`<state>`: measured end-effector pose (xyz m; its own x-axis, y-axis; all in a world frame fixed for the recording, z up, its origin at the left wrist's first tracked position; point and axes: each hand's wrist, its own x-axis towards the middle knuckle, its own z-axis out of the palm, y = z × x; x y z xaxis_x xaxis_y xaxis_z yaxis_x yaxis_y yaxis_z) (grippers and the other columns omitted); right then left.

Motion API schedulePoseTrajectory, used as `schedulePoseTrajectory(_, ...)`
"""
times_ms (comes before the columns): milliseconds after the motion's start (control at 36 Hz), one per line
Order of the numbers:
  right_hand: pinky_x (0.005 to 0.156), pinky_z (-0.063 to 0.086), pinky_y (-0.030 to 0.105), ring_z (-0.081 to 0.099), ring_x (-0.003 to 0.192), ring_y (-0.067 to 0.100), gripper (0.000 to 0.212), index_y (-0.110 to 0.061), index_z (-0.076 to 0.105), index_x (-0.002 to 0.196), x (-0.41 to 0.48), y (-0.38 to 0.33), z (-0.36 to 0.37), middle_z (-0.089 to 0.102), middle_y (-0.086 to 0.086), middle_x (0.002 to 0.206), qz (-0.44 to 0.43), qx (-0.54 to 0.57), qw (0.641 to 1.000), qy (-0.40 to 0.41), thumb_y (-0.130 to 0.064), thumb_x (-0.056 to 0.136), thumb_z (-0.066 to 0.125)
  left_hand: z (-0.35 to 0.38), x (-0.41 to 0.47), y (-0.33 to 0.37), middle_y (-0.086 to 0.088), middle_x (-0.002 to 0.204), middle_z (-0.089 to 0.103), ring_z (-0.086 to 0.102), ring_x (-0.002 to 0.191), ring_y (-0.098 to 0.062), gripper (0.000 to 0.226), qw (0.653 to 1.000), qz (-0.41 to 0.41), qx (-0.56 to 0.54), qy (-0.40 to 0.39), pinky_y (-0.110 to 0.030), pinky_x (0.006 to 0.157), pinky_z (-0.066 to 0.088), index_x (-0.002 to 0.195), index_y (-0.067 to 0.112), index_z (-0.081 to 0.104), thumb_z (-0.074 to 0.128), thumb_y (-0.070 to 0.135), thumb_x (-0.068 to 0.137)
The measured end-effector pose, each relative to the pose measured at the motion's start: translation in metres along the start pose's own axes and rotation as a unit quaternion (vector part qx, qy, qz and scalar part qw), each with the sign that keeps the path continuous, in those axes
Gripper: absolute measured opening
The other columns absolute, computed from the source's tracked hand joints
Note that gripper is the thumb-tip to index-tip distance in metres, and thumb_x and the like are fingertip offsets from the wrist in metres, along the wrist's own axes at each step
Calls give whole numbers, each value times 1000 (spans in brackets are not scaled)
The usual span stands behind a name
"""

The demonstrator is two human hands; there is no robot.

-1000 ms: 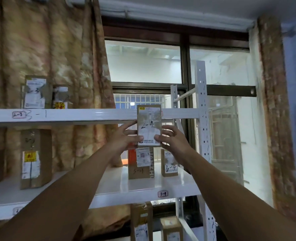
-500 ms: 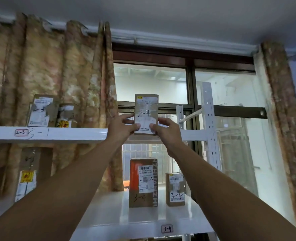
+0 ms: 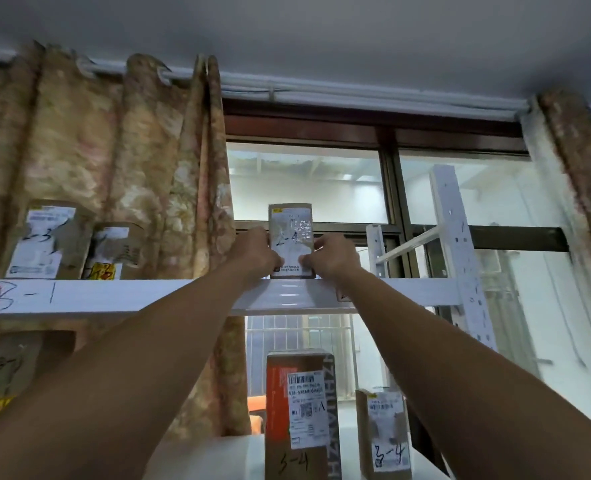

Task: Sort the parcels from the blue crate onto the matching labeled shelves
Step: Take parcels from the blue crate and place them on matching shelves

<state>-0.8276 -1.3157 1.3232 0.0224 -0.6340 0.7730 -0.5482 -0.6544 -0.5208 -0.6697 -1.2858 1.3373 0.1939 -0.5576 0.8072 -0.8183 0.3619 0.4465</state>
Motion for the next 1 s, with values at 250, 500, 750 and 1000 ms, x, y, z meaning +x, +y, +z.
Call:
schedulePoseTrajectory(250,87,60,35,71,95,26,20,-7,71,92,55,11,16,73,10,99,3,-130,982,-136,-20,84,84,26,42,-11,-17,94,74,73,80,-28,29,990,-28,86,-109,-42,76,64,102,0,69,84,8,79)
schedulePoseTrajectory(500,73,50,27,62,100,21,33,-15,63,129,83,20,34,64,2,108,-39,-124,952,-278,-20,97,68,55,114,-58,-6,105,74,74,89,-25,73,953,-34,185,-238,-48,82,63,104,16,72,76,37,34)
schedulePoseTrajectory(750,92,48,35,61,116,29,40,-9,59,137,94,26,50,62,12,130,-59,-150,931,-328,-22,100,61,50,74,-26,-2,123,61,62,116,-27,52,924,-20,280,-259,-46,102,51,122,26,62,69,48,75)
schedulePoseTrajectory(1000,60,37,20,54,85,17,36,-10,54,141,69,20,26,53,5,116,-55,-155,932,-323,-17,106,53,61,111,-56,1,121,64,65,106,-22,68,910,-26,313,-271,-43,98,54,121,29,62,70,59,60)
